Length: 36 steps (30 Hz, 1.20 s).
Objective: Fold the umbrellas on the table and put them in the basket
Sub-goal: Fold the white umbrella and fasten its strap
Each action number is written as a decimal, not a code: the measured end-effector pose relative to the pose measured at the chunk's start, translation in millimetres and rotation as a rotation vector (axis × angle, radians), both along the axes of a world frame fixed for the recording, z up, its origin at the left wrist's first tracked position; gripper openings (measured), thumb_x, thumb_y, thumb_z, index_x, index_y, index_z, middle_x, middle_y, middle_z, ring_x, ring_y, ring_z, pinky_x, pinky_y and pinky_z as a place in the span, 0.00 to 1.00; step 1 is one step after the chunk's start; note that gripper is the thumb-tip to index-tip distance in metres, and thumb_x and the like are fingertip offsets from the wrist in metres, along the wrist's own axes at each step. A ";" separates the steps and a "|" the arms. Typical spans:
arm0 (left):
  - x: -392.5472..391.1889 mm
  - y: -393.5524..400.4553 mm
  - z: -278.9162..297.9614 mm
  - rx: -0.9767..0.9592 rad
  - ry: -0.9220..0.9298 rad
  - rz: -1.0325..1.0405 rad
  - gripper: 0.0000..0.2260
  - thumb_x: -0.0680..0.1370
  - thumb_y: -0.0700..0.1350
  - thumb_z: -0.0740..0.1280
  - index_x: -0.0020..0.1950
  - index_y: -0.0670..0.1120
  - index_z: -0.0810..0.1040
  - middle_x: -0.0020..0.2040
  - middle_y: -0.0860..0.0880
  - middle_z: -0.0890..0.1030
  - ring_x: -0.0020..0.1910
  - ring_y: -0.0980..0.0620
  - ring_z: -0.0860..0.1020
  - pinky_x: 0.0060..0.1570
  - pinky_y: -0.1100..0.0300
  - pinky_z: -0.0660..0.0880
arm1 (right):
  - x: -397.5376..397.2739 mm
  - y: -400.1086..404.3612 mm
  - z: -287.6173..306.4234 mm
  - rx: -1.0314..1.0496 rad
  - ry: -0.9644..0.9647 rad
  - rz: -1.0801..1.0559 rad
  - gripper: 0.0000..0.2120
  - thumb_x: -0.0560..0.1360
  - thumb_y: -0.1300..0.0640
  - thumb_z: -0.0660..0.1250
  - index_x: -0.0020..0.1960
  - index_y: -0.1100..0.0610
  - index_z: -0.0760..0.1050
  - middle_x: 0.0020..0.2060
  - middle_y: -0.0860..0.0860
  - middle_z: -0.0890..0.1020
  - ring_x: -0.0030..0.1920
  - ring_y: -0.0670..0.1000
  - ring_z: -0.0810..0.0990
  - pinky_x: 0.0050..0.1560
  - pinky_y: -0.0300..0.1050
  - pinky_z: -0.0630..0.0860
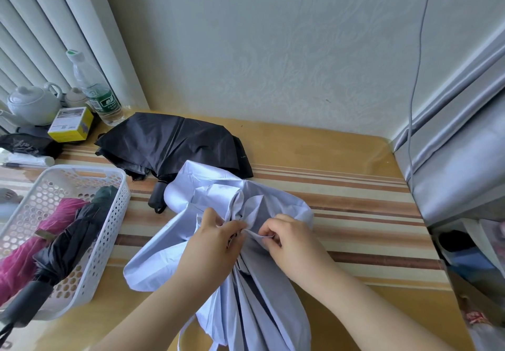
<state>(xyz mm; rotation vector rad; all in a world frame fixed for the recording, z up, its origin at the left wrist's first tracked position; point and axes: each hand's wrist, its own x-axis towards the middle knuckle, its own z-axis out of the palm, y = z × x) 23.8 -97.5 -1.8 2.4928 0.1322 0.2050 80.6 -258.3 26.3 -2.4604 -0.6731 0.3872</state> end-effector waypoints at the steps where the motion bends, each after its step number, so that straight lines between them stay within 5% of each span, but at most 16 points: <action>1: -0.5 0.1 -0.6 -0.019 0.026 0.024 0.07 0.74 0.45 0.71 0.52 0.51 0.83 0.45 0.50 0.69 0.31 0.56 0.69 0.27 0.74 0.59 | 0.1 -0.9 -0.1 -0.002 -0.001 0.000 0.05 0.78 0.59 0.64 0.50 0.54 0.79 0.39 0.39 0.69 0.36 0.39 0.70 0.39 0.30 0.66; 5: -2.4 0.5 -2.6 -0.043 0.022 0.048 0.05 0.76 0.47 0.67 0.48 0.52 0.84 0.52 0.49 0.74 0.29 0.52 0.77 0.27 0.65 0.67 | -3.3 -3.0 -0.4 -0.002 0.036 0.022 0.04 0.79 0.57 0.65 0.50 0.53 0.79 0.39 0.39 0.70 0.37 0.39 0.71 0.39 0.28 0.67; 12: -7.5 -3.4 -2.6 -0.033 -0.021 0.014 0.10 0.72 0.42 0.67 0.52 0.51 0.81 0.41 0.54 0.73 0.26 0.60 0.66 0.24 0.74 0.56 | -1.8 -4.2 5.4 -0.034 0.024 -0.104 0.10 0.80 0.52 0.61 0.60 0.50 0.75 0.35 0.41 0.74 0.34 0.42 0.73 0.36 0.35 0.70; 18: -10.5 -1.7 -3.5 0.018 -0.027 -0.008 0.18 0.70 0.42 0.66 0.58 0.54 0.69 0.40 0.55 0.69 0.23 0.59 0.61 0.23 0.73 0.51 | 25.1 -0.5 6.5 -0.175 -0.075 -0.113 0.17 0.80 0.56 0.61 0.69 0.51 0.67 0.61 0.48 0.69 0.47 0.48 0.71 0.44 0.40 0.66; 21: -11.9 -1.3 -5.1 0.045 -0.031 -0.012 0.16 0.69 0.43 0.63 0.55 0.55 0.69 0.44 0.54 0.74 0.24 0.58 0.66 0.22 0.75 0.51 | 44.0 -1.6 4.7 -0.366 0.036 -0.061 0.23 0.79 0.49 0.63 0.71 0.53 0.66 0.67 0.50 0.72 0.65 0.54 0.70 0.61 0.46 0.69; 23: -12.2 -1.4 -7.5 0.046 -0.034 -0.008 0.13 0.68 0.44 0.63 0.51 0.56 0.70 0.45 0.53 0.75 0.24 0.58 0.69 0.22 0.76 0.53 | 46.8 -0.4 3.1 -0.421 0.156 0.002 0.19 0.77 0.48 0.66 0.66 0.50 0.70 0.62 0.50 0.75 0.64 0.57 0.71 0.60 0.49 0.71; 25: -11.4 -1.1 -9.6 0.042 -0.035 0.009 0.11 0.69 0.44 0.63 0.49 0.55 0.71 0.46 0.53 0.75 0.25 0.57 0.71 0.21 0.73 0.58 | 41.5 -1.4 1.2 -0.394 0.204 0.048 0.05 0.76 0.56 0.65 0.45 0.47 0.71 0.45 0.50 0.76 0.50 0.55 0.75 0.45 0.45 0.71; 27: -9.7 0.7 -9.7 0.035 -0.022 0.042 0.12 0.70 0.45 0.62 0.52 0.52 0.75 0.48 0.53 0.76 0.29 0.54 0.75 0.21 0.65 0.66 | 35.0 -8.6 -3.7 -0.402 0.229 0.062 0.11 0.76 0.62 0.61 0.37 0.50 0.67 0.35 0.50 0.72 0.38 0.53 0.72 0.37 0.42 0.67; 30: -7.0 5.6 -9.0 0.040 -0.013 0.098 0.15 0.70 0.45 0.61 0.54 0.48 0.80 0.49 0.52 0.77 0.29 0.52 0.73 0.23 0.61 0.69 | 32.9 -26.0 -8.5 -0.477 0.208 0.021 0.09 0.74 0.64 0.59 0.44 0.60 0.78 0.37 0.56 0.78 0.36 0.52 0.71 0.37 0.45 0.69; 33: -4.7 7.1 -7.8 0.050 -0.022 0.103 0.14 0.70 0.46 0.60 0.50 0.48 0.82 0.50 0.50 0.78 0.27 0.51 0.74 0.22 0.60 0.71 | 38.8 -39.1 -6.1 -0.366 0.232 -0.215 0.09 0.77 0.54 0.62 0.53 0.57 0.75 0.47 0.52 0.79 0.44 0.52 0.77 0.41 0.47 0.74; 36: -4.0 7.0 -8.4 0.087 -0.055 0.075 0.15 0.70 0.49 0.55 0.45 0.50 0.81 0.48 0.49 0.79 0.25 0.53 0.73 0.17 0.64 0.64 | 41.0 -43.7 -4.4 -0.532 0.388 -0.394 0.36 0.76 0.37 0.62 0.74 0.56 0.56 0.66 0.54 0.69 0.54 0.54 0.78 0.43 0.45 0.75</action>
